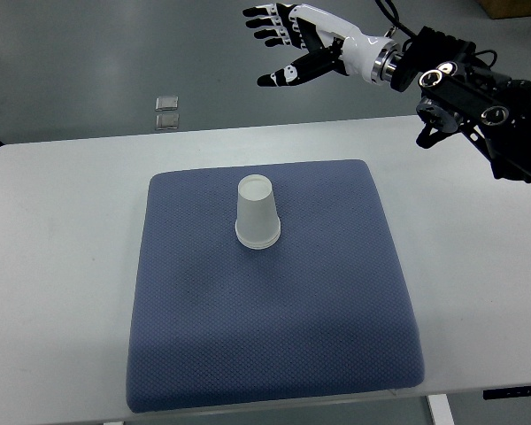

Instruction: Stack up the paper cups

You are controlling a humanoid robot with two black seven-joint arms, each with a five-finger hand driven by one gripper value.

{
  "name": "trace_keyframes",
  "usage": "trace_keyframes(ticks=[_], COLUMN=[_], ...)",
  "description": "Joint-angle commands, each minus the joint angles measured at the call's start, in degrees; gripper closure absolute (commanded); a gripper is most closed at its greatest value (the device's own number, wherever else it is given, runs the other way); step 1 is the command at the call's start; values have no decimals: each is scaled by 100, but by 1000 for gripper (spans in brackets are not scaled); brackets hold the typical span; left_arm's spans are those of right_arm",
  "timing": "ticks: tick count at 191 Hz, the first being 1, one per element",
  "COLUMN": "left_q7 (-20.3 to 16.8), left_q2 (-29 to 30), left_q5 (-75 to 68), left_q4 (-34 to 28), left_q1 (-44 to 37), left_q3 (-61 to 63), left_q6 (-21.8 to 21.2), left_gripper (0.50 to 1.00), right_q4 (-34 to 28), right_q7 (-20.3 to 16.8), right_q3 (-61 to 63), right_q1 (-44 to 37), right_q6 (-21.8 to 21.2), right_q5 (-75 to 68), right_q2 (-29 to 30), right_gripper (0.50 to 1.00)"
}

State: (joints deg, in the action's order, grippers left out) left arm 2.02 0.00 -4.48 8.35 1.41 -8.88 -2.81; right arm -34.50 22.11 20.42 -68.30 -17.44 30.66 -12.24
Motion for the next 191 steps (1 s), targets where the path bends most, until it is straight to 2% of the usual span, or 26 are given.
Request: trace_keyframes(ticks=[1,23,45,65,122,191], left_q7=[0,0,0,0,0,0], left_q2=[0,0,0,0,0,0], left_q5=[0,0,0,0,0,0], left_q4=[9,0,0,0,53,61], left_q1=[-1,-1,-1,-1,-1,-1], left_q3=[0,0,0,0,0,0], left_q6=[0,0,0,0,9,9], left_gripper=[500,500,500,500,500,500], right_q4=[32,93,163,163,172,295], right_q7=[-5,-23,-49,-49,21,39], right_q3=[146,164,182,182,340,375], right_q1=[361,642,879,1003,1345,1539], right_q6=[4,118,637,725,813,795], right_q5=[-895,-1853,-3144,-3813,-4367,-4358], right_q2=[-42,11,81,90,406,389], right_gripper=[593,593,587,587,587,587])
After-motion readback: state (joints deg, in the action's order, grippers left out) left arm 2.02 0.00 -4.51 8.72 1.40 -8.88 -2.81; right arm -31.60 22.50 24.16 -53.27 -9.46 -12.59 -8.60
